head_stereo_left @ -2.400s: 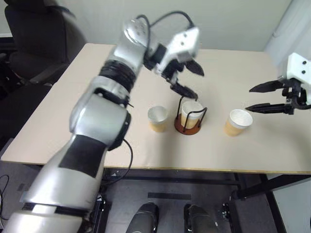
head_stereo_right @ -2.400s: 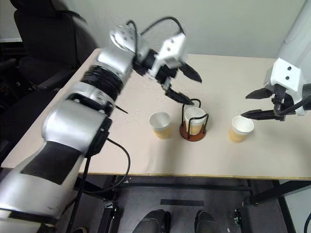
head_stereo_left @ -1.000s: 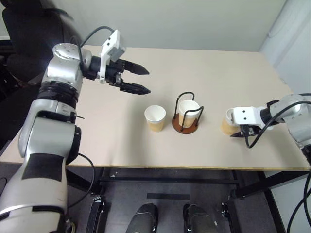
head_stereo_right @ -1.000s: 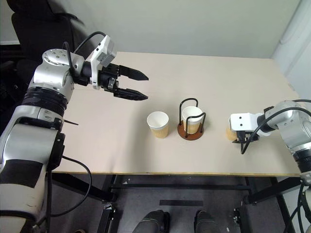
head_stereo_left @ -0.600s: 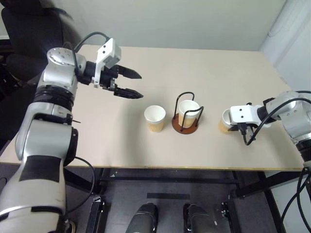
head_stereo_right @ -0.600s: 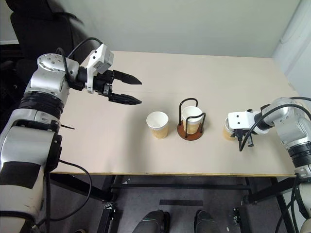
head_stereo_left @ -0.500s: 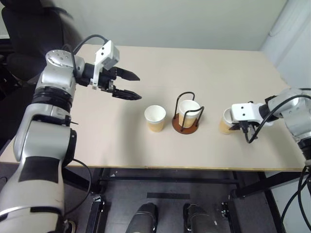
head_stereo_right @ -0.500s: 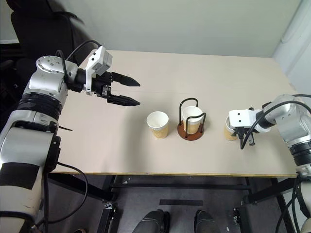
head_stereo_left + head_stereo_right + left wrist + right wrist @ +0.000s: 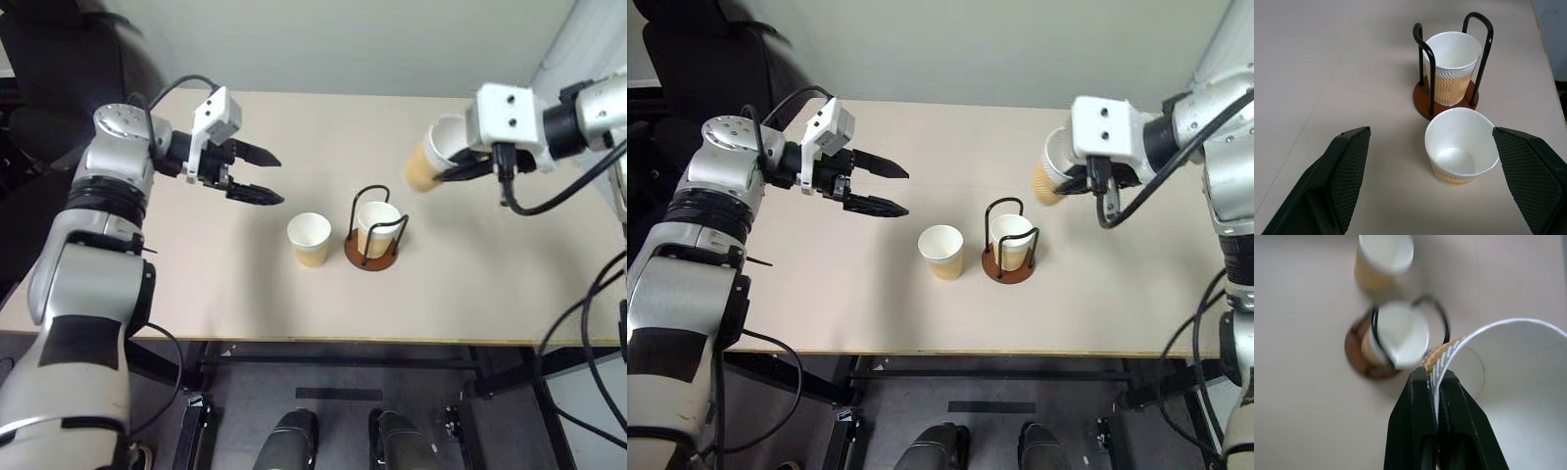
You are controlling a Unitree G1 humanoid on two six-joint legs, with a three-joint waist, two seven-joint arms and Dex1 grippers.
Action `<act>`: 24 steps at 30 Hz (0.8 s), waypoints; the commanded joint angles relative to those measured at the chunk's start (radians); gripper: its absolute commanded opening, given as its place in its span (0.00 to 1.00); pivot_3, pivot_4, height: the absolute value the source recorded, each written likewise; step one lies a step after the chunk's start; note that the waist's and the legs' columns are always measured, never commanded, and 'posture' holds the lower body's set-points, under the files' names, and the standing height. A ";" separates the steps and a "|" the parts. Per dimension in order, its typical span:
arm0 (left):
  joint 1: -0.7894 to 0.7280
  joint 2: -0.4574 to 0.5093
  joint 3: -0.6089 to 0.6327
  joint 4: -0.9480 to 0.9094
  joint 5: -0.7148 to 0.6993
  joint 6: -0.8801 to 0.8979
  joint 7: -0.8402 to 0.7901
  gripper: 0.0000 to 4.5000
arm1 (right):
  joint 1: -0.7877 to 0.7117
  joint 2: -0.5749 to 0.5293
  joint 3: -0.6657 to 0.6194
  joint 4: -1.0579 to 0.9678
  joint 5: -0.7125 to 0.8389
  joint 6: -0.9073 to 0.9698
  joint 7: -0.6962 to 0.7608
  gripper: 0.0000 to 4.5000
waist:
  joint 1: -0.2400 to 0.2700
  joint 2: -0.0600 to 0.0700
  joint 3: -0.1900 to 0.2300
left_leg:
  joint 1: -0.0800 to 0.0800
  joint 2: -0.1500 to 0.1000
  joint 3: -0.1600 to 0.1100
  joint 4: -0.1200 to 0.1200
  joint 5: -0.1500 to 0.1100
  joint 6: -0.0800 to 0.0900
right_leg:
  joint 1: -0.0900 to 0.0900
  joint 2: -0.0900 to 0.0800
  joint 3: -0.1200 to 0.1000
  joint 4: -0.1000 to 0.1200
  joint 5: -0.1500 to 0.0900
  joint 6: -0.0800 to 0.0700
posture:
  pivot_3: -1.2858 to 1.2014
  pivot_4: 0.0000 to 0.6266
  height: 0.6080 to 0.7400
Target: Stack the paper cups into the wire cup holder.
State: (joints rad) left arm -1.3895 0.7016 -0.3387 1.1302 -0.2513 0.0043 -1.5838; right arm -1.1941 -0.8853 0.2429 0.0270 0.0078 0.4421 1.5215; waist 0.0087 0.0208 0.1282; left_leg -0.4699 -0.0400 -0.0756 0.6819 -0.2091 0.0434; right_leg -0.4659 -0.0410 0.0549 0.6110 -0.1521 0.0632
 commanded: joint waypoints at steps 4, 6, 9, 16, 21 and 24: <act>-0.034 -0.008 0.004 0.004 -0.002 -0.013 -0.031 0.95 | -0.023 0.064 0.045 -0.009 -0.014 -0.029 -0.035 0.01 | 0.001 0.000 0.000 | -0.002 0.001 -0.002 -0.001 0.001 -0.001 | -0.002 -0.002 0.001 0.001 0.000 0.000 | 0.52 0.24 1.00; -0.032 -0.009 0.002 0.001 -0.003 -0.013 -0.031 0.95 | -0.021 0.069 0.073 0.035 -0.047 -0.090 -0.042 0.01 | 0.001 0.000 0.000 | -0.002 0.000 -0.001 -0.001 0.001 -0.002 | -0.003 0.000 0.000 0.000 0.000 0.001 | 0.52 0.24 1.00; -0.032 -0.006 -0.001 -0.004 -0.007 -0.010 -0.031 0.95 | -0.023 0.069 0.099 0.090 -0.081 -0.165 -0.044 0.01 | 0.002 0.000 0.000 | -0.002 0.000 0.000 -0.001 0.001 -0.002 | -0.003 0.000 -0.001 0.000 0.002 0.003 | 0.52 0.24 1.00; -0.029 0.007 -0.007 -0.016 -0.014 -0.002 -0.031 0.95 | -0.027 0.081 0.121 0.154 -0.114 -0.265 -0.023 0.01 | -0.002 0.000 0.000 | -0.002 0.001 -0.001 -0.001 0.001 -0.002 | -0.003 -0.001 0.001 0.000 0.003 0.006 | 0.52 0.24 1.00; -0.030 0.010 -0.010 -0.017 -0.014 -0.002 -0.031 0.95 | -0.026 0.087 0.118 0.126 -0.099 -0.258 0.016 0.01 | -0.003 0.000 0.000 | -0.002 0.001 -0.002 -0.001 0.001 -0.002 | -0.003 -0.002 0.000 0.001 0.003 0.005 | 0.52 0.24 1.00; -0.031 0.009 -0.011 -0.016 -0.014 -0.002 -0.031 0.95 | -0.029 0.102 0.113 0.087 -0.075 -0.214 0.038 0.01 | -0.004 0.000 0.000 | -0.002 0.001 -0.001 0.000 0.001 -0.002 | -0.003 -0.002 0.001 0.001 0.001 0.003 | 0.52 0.24 1.00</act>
State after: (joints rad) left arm -1.3906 0.6957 -0.3550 1.1370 -0.2525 0.0054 -1.5838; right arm -1.1967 -0.7861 0.3735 0.1635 -0.0950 0.2083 1.5450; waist 0.0048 0.0207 0.1282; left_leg -0.4720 -0.0393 -0.0756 0.6814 -0.2082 0.0417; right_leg -0.4689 -0.0417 0.0551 0.6119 -0.1512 0.0649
